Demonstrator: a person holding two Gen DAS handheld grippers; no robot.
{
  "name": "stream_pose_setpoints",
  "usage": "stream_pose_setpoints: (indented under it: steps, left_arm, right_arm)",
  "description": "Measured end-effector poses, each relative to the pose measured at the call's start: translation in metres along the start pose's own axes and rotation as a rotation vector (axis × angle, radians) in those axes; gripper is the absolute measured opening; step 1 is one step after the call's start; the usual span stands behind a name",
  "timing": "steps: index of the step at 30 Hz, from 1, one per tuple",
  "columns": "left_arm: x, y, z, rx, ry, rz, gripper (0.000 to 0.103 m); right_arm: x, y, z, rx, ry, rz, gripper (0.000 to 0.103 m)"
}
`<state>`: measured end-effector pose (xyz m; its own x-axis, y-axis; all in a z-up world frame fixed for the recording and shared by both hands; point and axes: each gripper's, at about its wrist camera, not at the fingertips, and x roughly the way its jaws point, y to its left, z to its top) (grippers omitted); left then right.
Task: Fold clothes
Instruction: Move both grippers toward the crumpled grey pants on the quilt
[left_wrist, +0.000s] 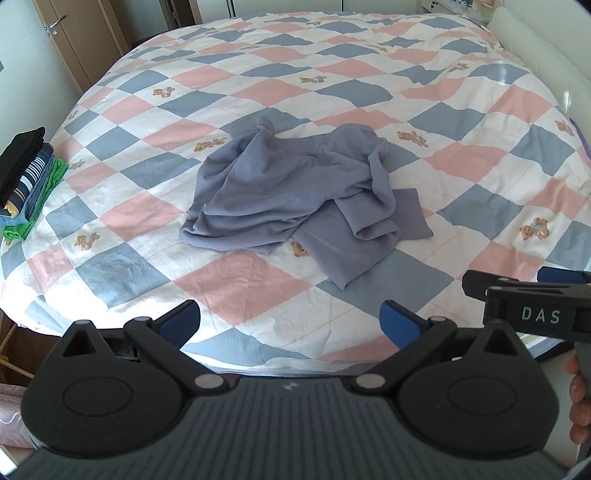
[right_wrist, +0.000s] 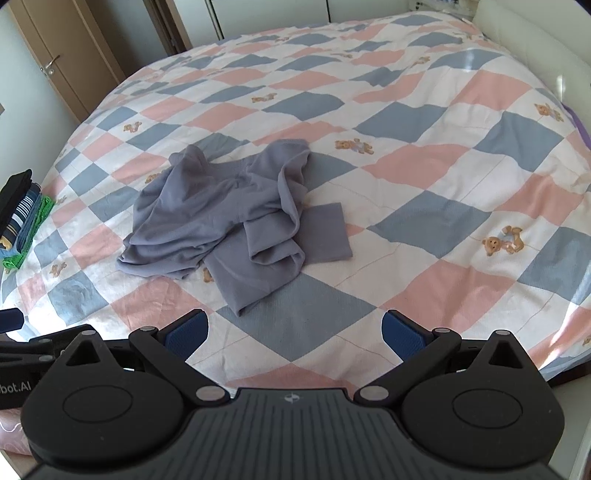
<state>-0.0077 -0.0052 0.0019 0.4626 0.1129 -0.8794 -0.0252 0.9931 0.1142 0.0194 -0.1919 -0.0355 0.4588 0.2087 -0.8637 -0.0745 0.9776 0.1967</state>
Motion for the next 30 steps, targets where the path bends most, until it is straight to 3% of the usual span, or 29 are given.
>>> stream_pose_setpoints:
  steps: [3, 19, 30]
  left_arm:
    - [0.0069, 0.0049, -0.0003, -0.011, 0.018, -0.027, 0.102]
    - [0.0003, 0.0011, -0.0054, -0.003, 0.02, -0.002, 0.102]
    - [0.0, 0.0045, -0.0082, -0.014, 0.026, -0.036, 0.102]
  right_arm:
    - [0.0002, -0.0011, -0.0005, -0.002, 0.002, 0.003, 0.103]
    - [-0.0006, 0.0002, -0.0039, -0.022, 0.018, 0.015, 0.103]
    - [-0.0049, 0.0022, -0.0067, -0.026, 0.016, 0.009, 0.103]
